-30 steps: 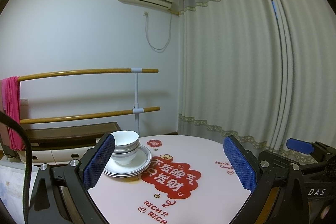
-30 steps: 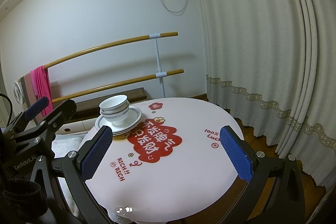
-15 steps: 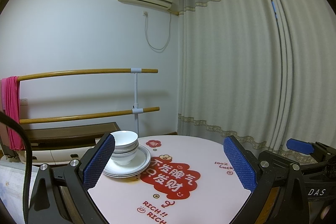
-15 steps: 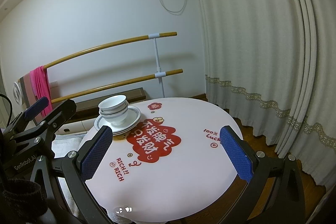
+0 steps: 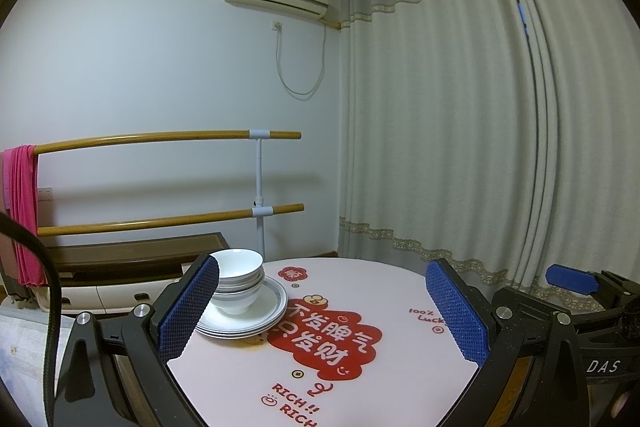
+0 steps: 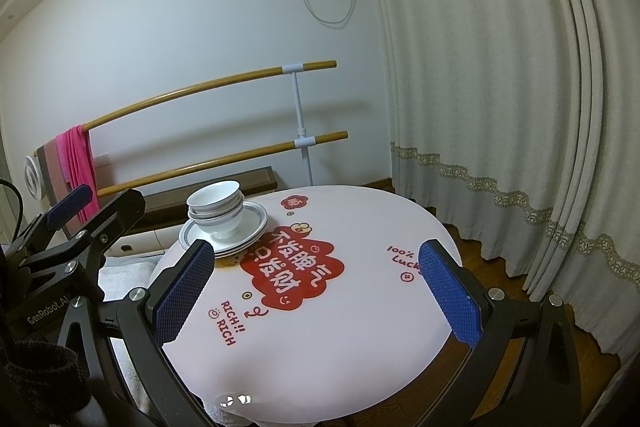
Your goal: Organize plates and bowls
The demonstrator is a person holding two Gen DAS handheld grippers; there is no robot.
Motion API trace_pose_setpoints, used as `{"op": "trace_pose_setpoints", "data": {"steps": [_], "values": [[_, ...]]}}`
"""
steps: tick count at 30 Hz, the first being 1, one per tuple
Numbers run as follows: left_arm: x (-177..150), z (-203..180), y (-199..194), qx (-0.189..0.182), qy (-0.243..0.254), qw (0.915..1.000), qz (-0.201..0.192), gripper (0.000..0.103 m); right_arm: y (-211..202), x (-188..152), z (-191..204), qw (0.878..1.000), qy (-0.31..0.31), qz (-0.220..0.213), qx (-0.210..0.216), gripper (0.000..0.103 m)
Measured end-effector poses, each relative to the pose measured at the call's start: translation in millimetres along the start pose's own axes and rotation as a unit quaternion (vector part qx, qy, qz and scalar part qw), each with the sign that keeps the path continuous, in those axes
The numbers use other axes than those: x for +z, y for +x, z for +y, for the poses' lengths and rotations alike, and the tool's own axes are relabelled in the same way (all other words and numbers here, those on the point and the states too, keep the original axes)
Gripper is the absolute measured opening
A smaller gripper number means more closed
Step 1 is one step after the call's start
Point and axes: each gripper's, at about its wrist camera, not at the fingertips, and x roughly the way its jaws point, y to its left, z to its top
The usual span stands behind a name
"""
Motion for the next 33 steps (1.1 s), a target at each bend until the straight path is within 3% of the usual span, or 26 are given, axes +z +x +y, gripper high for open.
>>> {"op": "trace_pose_setpoints", "data": {"steps": [33], "values": [[0.1,-2.1,3.9,-0.001,-0.001,1.0,-0.002,0.102,-0.5,-0.8,0.6,1.0,0.0,0.001,-0.002,0.103]]}}
